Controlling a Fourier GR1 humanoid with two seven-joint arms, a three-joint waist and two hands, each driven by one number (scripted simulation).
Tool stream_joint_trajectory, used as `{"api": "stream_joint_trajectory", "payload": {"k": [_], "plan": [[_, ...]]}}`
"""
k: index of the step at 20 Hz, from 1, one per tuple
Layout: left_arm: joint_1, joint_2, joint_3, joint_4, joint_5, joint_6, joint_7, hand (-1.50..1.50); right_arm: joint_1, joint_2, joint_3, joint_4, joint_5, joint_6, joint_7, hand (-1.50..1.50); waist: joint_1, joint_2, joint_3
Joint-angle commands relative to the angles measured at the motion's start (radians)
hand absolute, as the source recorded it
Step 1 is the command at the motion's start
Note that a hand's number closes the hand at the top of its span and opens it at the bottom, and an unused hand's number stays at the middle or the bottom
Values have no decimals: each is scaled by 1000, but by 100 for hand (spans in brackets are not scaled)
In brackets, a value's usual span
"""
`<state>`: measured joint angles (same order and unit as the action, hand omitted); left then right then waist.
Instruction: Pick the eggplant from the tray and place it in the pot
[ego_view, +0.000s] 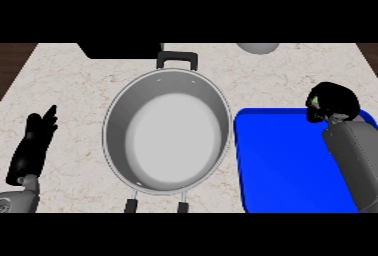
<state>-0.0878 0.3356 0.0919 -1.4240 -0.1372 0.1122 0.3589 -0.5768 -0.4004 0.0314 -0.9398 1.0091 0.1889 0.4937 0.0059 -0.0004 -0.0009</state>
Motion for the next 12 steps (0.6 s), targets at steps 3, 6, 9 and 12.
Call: {"api": "stream_joint_trajectory", "payload": {"k": [3, 6, 9, 12], "plan": [[-3, 8, 24, -51, 0, -28, 47, 0, 62, 11, 27, -128, 57, -43, 14, 150, -7, -2, 1], [-10, 3, 35, -18, -8, -26, 38, 0, -16, -11, 16, -109, 93, -32, 43, 150, -5, 0, 1], [-23, -52, 0, 37, -48, 24, -8, 0, 126, -2, 81, -268, 74, -59, -81, 150, -26, -3, 0], [10, 8, 67, 9, 2, -11, 6, 0, 261, -40, 130, -430, -17, 6, -272, 150, -52, -13, 0]]}}
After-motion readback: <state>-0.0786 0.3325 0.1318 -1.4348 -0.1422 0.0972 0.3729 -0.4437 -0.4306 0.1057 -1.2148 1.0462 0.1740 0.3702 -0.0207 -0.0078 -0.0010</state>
